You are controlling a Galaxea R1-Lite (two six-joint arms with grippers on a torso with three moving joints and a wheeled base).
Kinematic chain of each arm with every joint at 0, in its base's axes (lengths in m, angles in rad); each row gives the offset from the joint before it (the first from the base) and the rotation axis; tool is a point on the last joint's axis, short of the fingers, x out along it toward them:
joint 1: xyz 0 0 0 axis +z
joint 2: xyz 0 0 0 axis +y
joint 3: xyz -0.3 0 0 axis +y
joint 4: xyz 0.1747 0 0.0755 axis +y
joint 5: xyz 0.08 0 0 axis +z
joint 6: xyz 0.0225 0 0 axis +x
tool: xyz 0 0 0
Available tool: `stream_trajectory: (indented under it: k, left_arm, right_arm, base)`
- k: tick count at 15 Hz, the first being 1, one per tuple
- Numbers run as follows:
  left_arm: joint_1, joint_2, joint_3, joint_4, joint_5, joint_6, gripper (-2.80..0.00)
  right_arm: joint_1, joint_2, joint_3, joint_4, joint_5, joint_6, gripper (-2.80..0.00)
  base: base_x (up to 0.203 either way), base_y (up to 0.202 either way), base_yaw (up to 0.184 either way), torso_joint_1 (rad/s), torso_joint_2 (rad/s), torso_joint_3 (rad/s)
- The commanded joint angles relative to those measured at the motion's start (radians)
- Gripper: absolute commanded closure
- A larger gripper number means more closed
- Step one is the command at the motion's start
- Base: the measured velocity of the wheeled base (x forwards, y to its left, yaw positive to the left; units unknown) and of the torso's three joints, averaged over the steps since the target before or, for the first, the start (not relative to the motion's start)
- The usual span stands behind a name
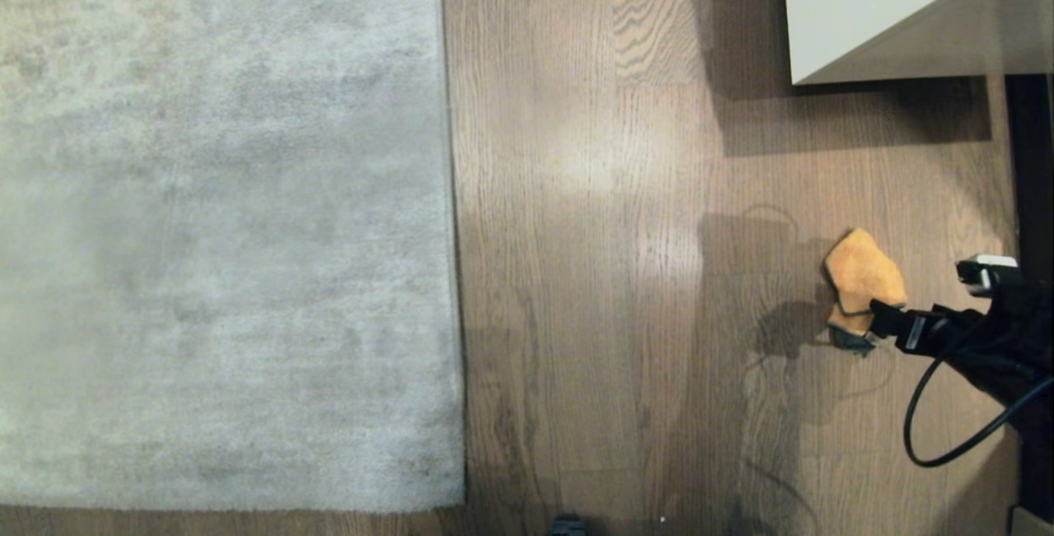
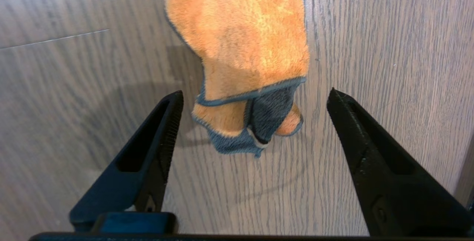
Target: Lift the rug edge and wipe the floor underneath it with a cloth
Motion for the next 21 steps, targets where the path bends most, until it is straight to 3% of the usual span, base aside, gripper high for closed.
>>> stream_trajectory:
  k: [1, 10, 15, 16, 17, 21]
  left_arm:
    - [0.0, 0.0, 0.0, -0.001, 0.0, 0.0, 0.0]
    - [0.0, 0.0, 0.0, -0.001, 0.0, 0.0, 0.0]
    - [0.0, 0.0, 0.0, -0.001, 0.0, 0.0, 0.0]
    - [0.0, 0.0, 0.0, -0.001, 0.0, 0.0, 0.0]
    - [0.0, 0.0, 0.0, -0.001, 0.0, 0.0, 0.0]
    - [0.0, 0.0, 0.0, -0.001, 0.0, 0.0, 0.0]
  right_arm:
    - [0.0, -0.065, 0.034, -0.005, 0.013, -0.001, -2.8]
    - [0.003, -0.368, 0.313, -0.004, 0.111, -0.067, -2.8]
    - [0.004, -0.413, 0.371, -0.006, 0.119, -0.075, -2.8]
    - [0.004, -0.419, 0.376, -0.006, 0.119, -0.075, -2.04]
    - [0.004, -0.42, 0.382, -0.008, 0.119, -0.075, 0.0]
    - [0.004, -0.439, 0.408, -0.008, 0.119, -0.076, 0.0]
  base:
    - [0.0, 0.0, 0.0, 0.0, 0.0, 0.0]
    - [0.0, 0.0, 0.0, 0.0, 0.0, 0.0]
    - [0.0, 0.0, 0.0, 0.0, 0.0, 0.0]
    - [0.0, 0.0, 0.0, 0.0, 0.0, 0.0]
    - [0.0, 0.0, 0.0, 0.0, 0.0, 0.0]
    - [0.0, 0.0, 0.0, 0.0, 0.0, 0.0]
